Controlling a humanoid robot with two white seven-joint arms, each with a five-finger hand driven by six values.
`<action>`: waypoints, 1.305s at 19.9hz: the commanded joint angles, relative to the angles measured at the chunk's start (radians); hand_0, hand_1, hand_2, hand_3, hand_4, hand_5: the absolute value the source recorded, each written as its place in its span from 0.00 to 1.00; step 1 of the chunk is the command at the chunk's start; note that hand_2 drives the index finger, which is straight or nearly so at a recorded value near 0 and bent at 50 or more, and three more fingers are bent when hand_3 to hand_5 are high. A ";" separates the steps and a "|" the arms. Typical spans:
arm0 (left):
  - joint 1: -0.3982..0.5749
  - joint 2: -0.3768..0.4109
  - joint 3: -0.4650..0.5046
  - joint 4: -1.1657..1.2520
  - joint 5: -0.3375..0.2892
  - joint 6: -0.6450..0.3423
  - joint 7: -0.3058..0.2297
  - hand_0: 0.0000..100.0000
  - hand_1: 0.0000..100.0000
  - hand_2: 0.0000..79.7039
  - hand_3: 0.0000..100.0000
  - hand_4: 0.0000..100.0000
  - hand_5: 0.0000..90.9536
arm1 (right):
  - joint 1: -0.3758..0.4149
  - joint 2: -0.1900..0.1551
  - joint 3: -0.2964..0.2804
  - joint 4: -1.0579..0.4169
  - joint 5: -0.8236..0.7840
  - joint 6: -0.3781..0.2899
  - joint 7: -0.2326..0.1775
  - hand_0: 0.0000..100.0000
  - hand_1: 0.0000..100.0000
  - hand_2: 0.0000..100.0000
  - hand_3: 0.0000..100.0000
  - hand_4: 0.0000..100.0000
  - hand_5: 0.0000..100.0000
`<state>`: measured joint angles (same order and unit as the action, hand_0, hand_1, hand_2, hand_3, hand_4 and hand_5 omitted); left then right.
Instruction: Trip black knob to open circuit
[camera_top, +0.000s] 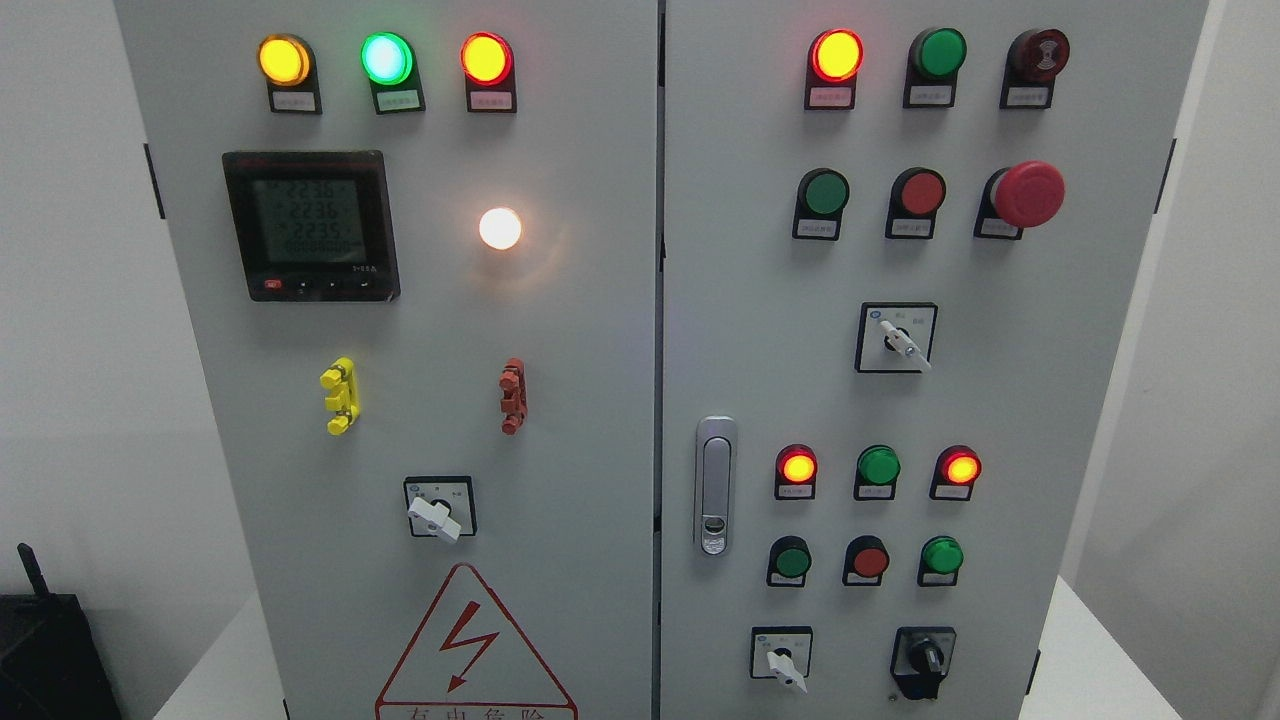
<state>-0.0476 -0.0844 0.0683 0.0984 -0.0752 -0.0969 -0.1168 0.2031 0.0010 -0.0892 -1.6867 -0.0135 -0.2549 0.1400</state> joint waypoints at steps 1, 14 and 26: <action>0.000 0.000 0.001 -0.016 0.000 0.000 0.000 0.12 0.39 0.00 0.00 0.00 0.00 | -0.017 0.007 -0.038 -0.122 -0.025 0.023 -0.008 0.00 0.00 0.00 0.80 0.77 0.74; 0.000 0.000 -0.001 -0.016 0.000 0.000 0.000 0.12 0.39 0.00 0.00 0.00 0.00 | -0.074 0.008 -0.023 -0.128 -0.031 0.098 -0.010 0.00 0.00 0.00 0.99 0.93 0.95; 0.000 0.000 -0.001 -0.016 0.000 0.000 0.000 0.12 0.39 0.00 0.00 0.00 0.00 | -0.126 0.004 -0.018 -0.074 -0.039 0.131 -0.010 0.00 0.00 0.00 1.00 0.94 0.96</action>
<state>-0.0476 -0.0843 0.0684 0.0984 -0.0752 -0.0970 -0.1167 0.0995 0.0001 -0.1087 -1.7817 -0.0453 -0.1307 0.1307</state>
